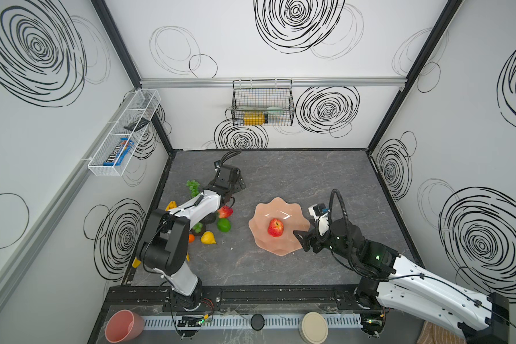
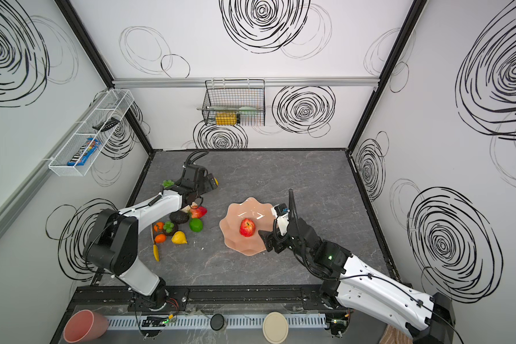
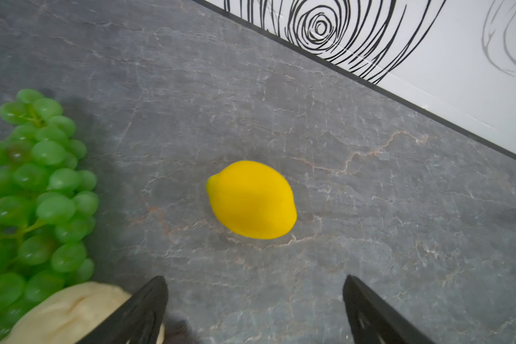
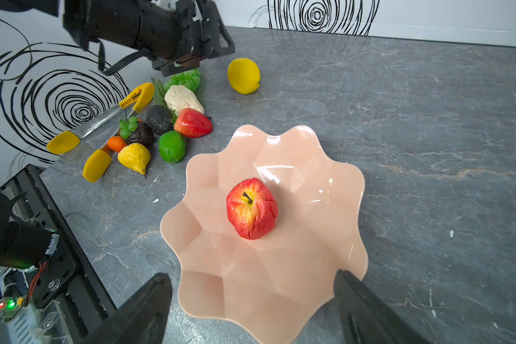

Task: Place and organize the fake fruits in the fruit bowl
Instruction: 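Reach the left gripper down over the yellow lemon and close on it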

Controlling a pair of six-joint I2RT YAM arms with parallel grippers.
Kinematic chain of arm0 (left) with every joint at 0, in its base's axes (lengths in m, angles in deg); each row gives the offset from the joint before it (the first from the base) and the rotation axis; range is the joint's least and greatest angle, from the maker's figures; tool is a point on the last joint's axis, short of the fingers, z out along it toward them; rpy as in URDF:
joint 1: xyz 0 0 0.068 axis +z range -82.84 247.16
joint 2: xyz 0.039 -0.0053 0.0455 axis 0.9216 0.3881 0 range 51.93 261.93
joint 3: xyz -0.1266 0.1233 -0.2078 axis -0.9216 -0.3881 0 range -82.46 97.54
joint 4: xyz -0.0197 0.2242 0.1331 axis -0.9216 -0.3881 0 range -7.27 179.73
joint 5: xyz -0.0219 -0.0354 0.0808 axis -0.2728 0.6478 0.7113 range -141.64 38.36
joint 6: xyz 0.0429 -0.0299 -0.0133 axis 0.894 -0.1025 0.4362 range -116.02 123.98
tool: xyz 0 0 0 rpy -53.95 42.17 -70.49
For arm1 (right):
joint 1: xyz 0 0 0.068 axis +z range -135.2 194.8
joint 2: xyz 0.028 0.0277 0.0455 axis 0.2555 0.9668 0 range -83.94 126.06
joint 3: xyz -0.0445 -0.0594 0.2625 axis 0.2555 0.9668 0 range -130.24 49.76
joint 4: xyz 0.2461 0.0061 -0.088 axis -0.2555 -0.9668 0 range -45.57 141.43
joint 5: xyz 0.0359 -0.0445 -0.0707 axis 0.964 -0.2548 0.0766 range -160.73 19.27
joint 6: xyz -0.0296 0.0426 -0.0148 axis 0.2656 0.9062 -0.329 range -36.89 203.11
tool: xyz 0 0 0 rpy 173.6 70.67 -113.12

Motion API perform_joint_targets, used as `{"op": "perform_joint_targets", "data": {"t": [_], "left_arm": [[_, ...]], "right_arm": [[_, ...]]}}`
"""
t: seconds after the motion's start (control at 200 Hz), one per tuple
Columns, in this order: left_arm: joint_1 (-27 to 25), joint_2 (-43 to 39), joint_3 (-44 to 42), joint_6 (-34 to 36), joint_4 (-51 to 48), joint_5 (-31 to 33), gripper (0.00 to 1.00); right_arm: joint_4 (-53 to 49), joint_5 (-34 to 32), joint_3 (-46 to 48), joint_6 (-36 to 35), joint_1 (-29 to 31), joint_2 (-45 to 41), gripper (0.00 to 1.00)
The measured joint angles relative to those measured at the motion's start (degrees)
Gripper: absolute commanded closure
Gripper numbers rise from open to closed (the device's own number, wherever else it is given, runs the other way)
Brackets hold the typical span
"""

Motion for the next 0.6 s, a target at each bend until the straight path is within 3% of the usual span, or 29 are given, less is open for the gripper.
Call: {"op": "perform_joint_targets", "data": {"t": [0.23,0.6], "left_arm": [[0.9,10.16,7.76,-3.74,-1.97,-1.64,0.04],[2.05,17.75,12.66,-7.43,-3.02,-3.06,0.04]], "right_arm": [[0.35,0.07,0.57,0.2,0.0,-1.09,0.1],[0.85,0.46,0.7,0.22,-0.11,-0.17,0.1]]}}
